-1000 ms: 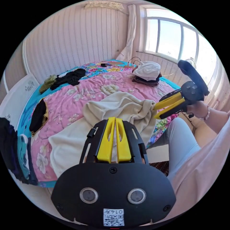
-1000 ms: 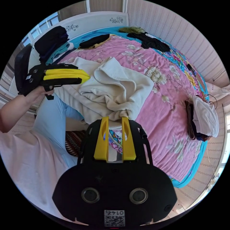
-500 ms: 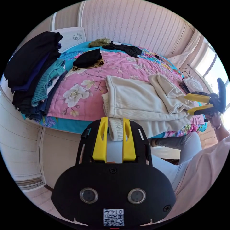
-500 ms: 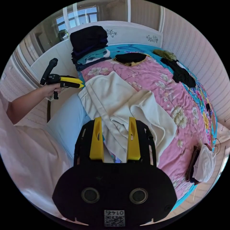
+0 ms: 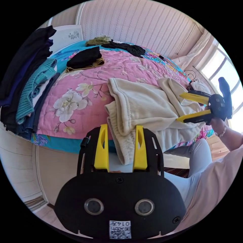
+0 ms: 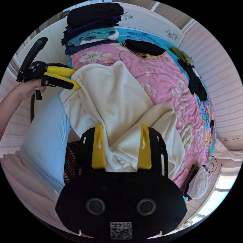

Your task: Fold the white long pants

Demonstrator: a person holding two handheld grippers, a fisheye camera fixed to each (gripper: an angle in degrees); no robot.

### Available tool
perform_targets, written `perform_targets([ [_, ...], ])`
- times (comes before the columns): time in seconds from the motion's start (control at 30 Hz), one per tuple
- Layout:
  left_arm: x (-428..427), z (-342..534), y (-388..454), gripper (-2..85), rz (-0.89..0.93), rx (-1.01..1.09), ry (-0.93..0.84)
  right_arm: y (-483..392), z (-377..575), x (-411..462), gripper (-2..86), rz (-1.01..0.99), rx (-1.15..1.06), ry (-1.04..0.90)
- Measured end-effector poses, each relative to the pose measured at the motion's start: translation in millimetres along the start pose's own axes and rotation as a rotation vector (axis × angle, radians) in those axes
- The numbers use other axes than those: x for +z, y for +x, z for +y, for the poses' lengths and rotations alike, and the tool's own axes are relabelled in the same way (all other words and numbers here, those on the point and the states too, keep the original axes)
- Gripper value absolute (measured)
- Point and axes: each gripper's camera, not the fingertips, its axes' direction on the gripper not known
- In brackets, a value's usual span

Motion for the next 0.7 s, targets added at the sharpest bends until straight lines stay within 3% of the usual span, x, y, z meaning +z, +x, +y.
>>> perform_targets([
  [0.2,-8,2,-19,14.2,0.059,0.028,0.017,28,-10,23,26.9,-0.12,0.124,-0.106],
  [0.37,-17,7,-34,15.8,0.063,0.07,0.02,36,-8,25,26.6,-0.094,0.158,-0.088],
  [0.7,9,-9,-53,15.2,0.072,0.075,-0.022,49,12,46,13.0,-0.227,0.199,-0.04],
])
